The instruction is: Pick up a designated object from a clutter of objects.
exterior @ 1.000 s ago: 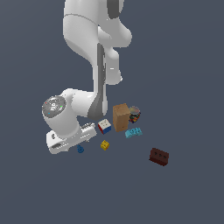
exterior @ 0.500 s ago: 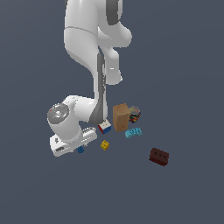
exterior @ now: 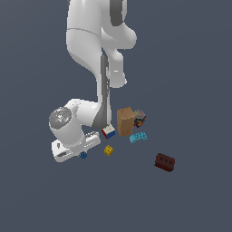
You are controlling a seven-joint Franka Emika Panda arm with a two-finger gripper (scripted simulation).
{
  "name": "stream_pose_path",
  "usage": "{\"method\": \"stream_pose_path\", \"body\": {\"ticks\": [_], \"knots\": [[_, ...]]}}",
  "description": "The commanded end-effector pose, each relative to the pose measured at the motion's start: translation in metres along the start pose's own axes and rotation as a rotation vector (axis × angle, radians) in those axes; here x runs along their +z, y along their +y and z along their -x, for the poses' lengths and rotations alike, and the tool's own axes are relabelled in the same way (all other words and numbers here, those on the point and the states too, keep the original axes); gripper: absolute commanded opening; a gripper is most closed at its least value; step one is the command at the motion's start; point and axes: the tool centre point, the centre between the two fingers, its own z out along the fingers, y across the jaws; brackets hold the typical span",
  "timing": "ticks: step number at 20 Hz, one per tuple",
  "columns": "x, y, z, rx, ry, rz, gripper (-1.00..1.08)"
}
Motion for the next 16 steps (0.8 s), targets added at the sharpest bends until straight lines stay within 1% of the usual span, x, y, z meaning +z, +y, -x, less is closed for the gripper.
{"method": "stream_pose_path", "body": {"ticks": [1, 9, 16], "knots": [[0.0, 0.0, 0.0, 0.0, 0.0, 0.0, -1.0], [-0.014, -0.01, 0.005, 0.0, 0.0, 0.0, -1.0], [-0.044, -0.031, 0.015, 0.0, 0.0, 0.001, -1.0]]}}
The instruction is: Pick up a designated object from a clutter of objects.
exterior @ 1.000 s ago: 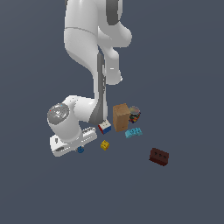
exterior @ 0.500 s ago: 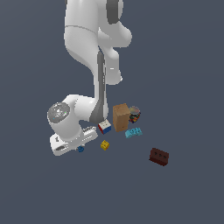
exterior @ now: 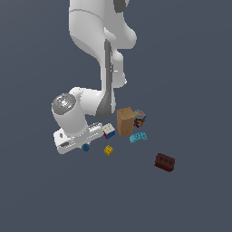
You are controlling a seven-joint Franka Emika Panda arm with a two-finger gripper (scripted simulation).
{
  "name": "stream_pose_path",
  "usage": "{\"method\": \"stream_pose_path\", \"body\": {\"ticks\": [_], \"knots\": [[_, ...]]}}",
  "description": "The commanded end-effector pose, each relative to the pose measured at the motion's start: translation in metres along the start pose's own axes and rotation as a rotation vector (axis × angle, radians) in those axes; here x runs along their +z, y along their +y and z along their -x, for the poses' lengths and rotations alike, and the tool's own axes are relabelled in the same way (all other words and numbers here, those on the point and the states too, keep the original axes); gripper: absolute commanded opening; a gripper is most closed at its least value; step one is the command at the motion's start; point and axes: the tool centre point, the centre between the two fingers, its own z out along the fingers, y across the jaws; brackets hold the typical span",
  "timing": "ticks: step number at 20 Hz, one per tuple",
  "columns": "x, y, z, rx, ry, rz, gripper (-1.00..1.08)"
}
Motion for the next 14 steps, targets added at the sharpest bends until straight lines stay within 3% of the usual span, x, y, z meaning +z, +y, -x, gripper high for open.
{"method": "stream_pose_path", "body": {"ticks": [1, 14], "knots": [[-0.014, -0.009, 0.005, 0.0, 0.001, 0.001, -1.0], [-0.104, -0.072, 0.035, 0.0, -0.001, 0.002, -1.0]]}}
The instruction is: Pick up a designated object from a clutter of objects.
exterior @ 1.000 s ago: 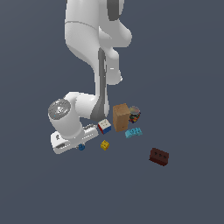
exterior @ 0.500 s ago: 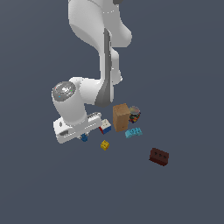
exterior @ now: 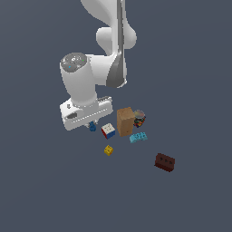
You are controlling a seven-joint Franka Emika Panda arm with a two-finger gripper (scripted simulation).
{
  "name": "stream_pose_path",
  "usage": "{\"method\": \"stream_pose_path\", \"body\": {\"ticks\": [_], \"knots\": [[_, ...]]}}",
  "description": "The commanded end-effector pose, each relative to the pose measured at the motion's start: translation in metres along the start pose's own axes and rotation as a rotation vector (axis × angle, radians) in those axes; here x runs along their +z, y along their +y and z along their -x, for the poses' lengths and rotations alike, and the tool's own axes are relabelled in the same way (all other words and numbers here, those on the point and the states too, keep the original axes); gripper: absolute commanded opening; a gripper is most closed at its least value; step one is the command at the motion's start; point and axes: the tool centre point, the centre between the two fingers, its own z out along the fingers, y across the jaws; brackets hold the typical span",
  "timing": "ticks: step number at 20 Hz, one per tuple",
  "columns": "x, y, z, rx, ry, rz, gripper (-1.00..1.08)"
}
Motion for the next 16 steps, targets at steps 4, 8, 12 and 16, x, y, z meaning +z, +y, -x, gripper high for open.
{"method": "stream_pose_path", "body": {"ticks": [4, 8, 12, 16], "knots": [[-0.04, -0.027, 0.013, 0.0, 0.0, 0.0, -1.0], [-0.069, -0.047, 0.023, 0.0, 0.0, 0.0, -1.0], [-0.1, -0.067, 0.032, 0.0, 0.0, 0.0, -1.0], [-0.131, -0.089, 0.042, 0.0, 0.001, -0.001, -1.0]]}}
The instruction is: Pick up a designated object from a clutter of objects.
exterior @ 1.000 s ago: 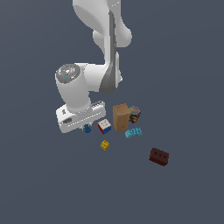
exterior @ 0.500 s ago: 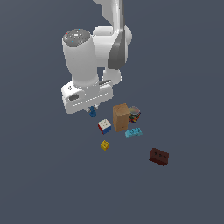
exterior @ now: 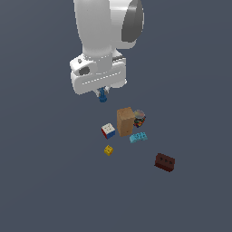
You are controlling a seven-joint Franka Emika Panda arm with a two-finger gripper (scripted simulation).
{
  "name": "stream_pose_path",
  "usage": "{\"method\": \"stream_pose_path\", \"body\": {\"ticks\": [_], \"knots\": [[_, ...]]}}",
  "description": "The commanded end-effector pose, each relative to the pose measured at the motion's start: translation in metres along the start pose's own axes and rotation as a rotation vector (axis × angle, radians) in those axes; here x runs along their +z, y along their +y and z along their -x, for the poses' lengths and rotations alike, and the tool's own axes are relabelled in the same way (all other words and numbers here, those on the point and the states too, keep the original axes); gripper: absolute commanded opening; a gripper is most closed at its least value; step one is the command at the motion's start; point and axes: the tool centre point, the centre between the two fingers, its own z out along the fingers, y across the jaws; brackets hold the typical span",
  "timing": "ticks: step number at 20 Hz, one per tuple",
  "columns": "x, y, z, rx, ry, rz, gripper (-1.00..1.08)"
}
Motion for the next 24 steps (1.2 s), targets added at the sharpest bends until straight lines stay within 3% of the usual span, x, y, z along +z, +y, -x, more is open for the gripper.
{"method": "stream_pose_path", "body": {"ticks": [1, 13, 24], "knots": [[-0.021, -0.014, 0.007, 0.0, 0.0, 0.0, -1.0], [-0.103, -0.066, 0.03, 0.0, 0.001, -0.001, -1.0], [-0.129, -0.08, 0.035, 0.0, 0.001, -0.001, -1.0]]}}
